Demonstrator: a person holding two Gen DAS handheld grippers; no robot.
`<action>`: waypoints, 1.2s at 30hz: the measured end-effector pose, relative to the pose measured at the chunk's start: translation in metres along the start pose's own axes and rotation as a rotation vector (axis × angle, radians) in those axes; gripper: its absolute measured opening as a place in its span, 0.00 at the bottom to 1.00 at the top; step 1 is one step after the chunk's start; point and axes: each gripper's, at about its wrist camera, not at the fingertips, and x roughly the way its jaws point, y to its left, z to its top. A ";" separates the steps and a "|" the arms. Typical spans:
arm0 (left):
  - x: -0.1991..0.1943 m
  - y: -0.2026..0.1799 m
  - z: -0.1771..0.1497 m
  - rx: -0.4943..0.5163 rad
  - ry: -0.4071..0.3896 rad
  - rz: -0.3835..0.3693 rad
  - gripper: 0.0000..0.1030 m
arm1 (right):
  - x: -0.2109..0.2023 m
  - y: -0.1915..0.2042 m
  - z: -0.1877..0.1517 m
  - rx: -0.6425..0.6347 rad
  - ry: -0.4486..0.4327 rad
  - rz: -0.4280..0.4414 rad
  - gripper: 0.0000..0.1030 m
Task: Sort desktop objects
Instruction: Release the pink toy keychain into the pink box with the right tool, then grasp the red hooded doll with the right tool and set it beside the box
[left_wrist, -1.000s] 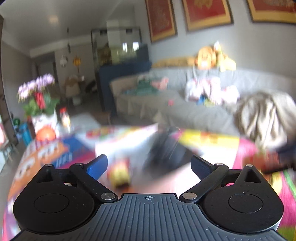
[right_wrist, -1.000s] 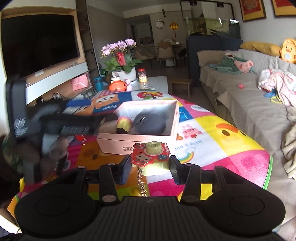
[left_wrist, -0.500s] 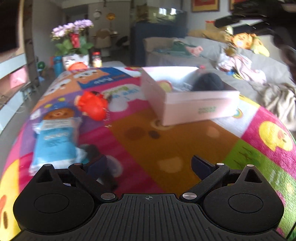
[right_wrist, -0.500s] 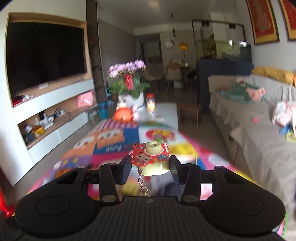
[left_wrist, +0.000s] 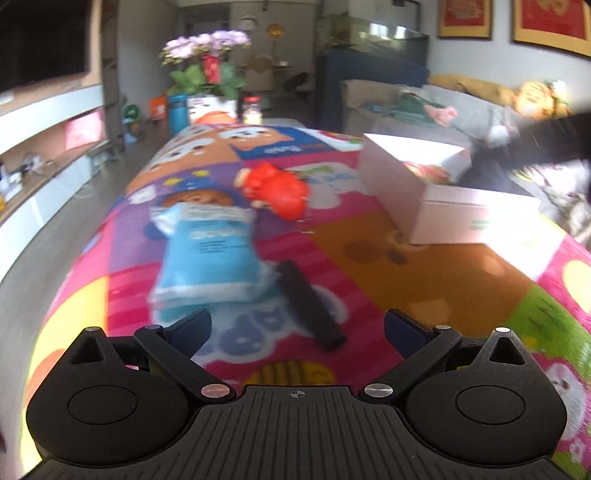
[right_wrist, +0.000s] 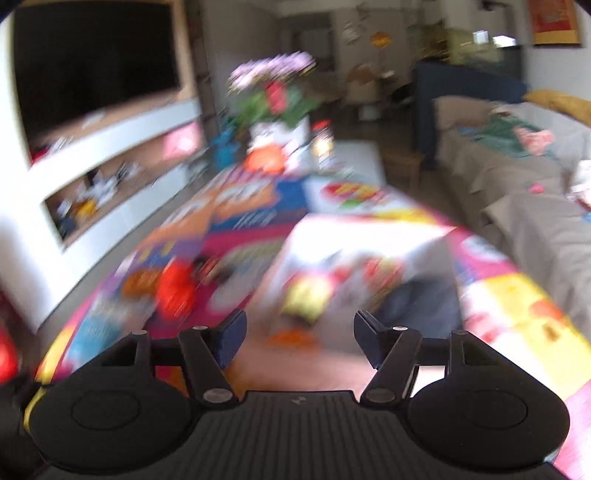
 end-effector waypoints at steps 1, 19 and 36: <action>0.001 0.004 0.000 -0.008 -0.003 0.025 0.99 | 0.007 0.012 -0.006 -0.026 0.025 0.031 0.63; -0.025 0.065 0.008 -0.174 -0.064 0.133 1.00 | 0.111 0.120 0.043 -0.266 0.040 0.010 0.53; -0.020 0.013 -0.012 -0.077 -0.009 -0.068 1.00 | 0.058 0.089 0.008 -0.241 0.148 0.171 0.50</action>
